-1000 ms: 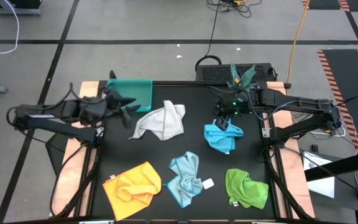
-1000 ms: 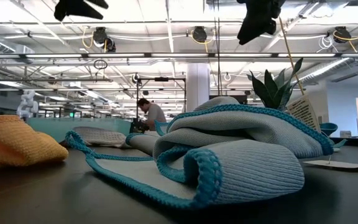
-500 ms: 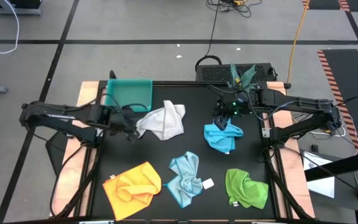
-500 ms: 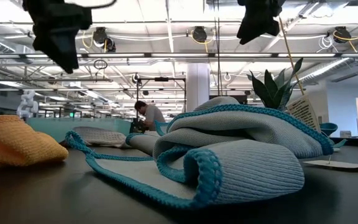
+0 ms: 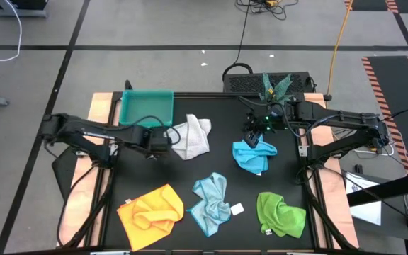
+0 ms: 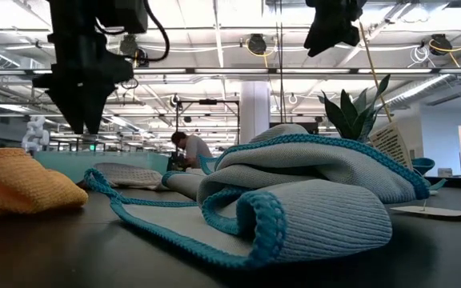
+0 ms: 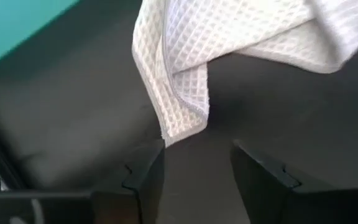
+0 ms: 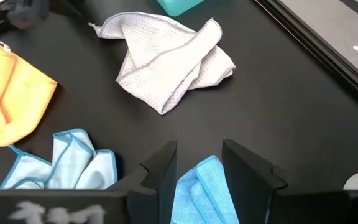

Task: Fold microfiber towels
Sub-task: Fold the gray microfiber towel

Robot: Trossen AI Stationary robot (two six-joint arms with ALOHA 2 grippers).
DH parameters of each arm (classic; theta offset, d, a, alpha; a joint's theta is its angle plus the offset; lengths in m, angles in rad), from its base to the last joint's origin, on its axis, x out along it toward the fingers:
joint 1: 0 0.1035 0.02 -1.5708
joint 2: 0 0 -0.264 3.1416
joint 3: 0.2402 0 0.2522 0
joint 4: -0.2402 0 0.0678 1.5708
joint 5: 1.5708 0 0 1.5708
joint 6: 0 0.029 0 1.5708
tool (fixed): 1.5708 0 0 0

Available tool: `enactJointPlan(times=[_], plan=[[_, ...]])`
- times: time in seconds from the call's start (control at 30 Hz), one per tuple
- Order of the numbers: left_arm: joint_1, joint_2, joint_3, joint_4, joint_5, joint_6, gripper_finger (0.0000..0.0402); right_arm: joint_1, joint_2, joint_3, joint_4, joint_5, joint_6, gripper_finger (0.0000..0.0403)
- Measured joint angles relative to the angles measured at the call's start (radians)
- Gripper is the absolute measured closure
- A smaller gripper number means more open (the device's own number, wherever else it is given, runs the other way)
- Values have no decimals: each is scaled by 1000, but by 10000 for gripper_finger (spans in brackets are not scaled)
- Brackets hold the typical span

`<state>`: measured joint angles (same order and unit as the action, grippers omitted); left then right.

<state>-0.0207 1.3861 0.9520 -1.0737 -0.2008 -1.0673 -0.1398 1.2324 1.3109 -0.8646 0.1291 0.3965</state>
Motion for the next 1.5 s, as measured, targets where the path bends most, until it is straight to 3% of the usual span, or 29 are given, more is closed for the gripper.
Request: enactJointPlan(times=[0.33, 0.73, 1.03, 1.5], plan=[[-10, 80, 0, 20, -4, -4, 269, 0, 0, 0, 0, -4, -41, 282], [52, 80, 0, 85, 47, 98, 228, 4, 0, 0, 0, -29, -103, 282], [68, 80, 0, 83, -12, -24, 224, 4, 0, 0, 0, -30, -145, 282], [13, 80, -56, 83, -19, -174, 240, 5, 0, 0, 0, -56, -162, 282]])
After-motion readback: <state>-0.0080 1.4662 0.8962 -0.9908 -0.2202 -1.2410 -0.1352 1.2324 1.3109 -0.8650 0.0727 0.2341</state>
